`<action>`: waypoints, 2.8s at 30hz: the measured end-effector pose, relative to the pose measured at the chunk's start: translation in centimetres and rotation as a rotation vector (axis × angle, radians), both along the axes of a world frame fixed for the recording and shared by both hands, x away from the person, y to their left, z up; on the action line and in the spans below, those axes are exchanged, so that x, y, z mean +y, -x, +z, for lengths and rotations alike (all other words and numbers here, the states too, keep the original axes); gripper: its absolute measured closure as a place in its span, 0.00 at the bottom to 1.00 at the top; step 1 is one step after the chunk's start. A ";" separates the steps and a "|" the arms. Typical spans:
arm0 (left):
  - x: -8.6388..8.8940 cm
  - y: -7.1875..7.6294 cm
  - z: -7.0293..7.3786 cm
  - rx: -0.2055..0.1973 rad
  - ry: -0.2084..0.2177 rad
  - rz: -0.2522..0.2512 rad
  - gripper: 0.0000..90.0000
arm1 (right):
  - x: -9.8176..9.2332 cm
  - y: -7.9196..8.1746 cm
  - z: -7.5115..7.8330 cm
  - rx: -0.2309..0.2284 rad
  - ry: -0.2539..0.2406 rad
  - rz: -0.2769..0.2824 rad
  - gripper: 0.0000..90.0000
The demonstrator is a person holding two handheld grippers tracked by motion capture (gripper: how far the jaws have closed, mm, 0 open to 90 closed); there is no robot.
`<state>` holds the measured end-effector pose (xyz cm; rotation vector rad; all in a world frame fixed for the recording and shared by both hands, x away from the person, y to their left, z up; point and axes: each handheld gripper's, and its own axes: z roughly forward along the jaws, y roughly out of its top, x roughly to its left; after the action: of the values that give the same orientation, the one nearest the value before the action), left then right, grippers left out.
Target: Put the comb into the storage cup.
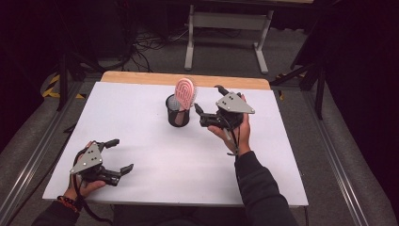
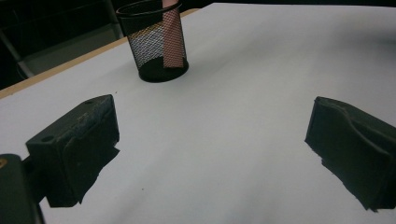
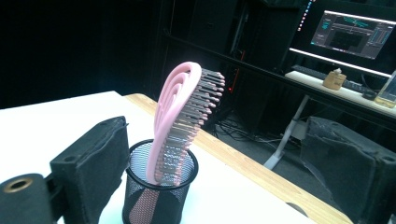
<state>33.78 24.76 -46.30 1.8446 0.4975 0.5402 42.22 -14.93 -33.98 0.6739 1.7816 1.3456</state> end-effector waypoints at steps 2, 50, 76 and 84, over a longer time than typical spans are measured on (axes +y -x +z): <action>0.0 0.0 0.0 0.000 -0.003 0.000 0.04 | -0.1 0.2 -0.1 -0.003 -0.001 0.003 0.10; -0.3 0.0 -0.1 0.011 -0.016 -0.022 0.04 | -1.9 5.2 -2.1 -0.049 0.107 0.009 0.09; -0.2 0.2 -0.1 -0.004 -0.005 -0.038 0.04 | -3.5 7.6 -4.8 -0.051 0.175 -0.021 0.09; -0.3 0.2 0.0 -0.003 -0.020 -0.039 0.04 | -4.3 8.1 -5.1 -0.043 0.182 -0.020 0.08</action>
<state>33.60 24.50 -46.35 1.8682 0.4543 0.5227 34.10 -19.28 -39.07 0.5574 1.8313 1.1596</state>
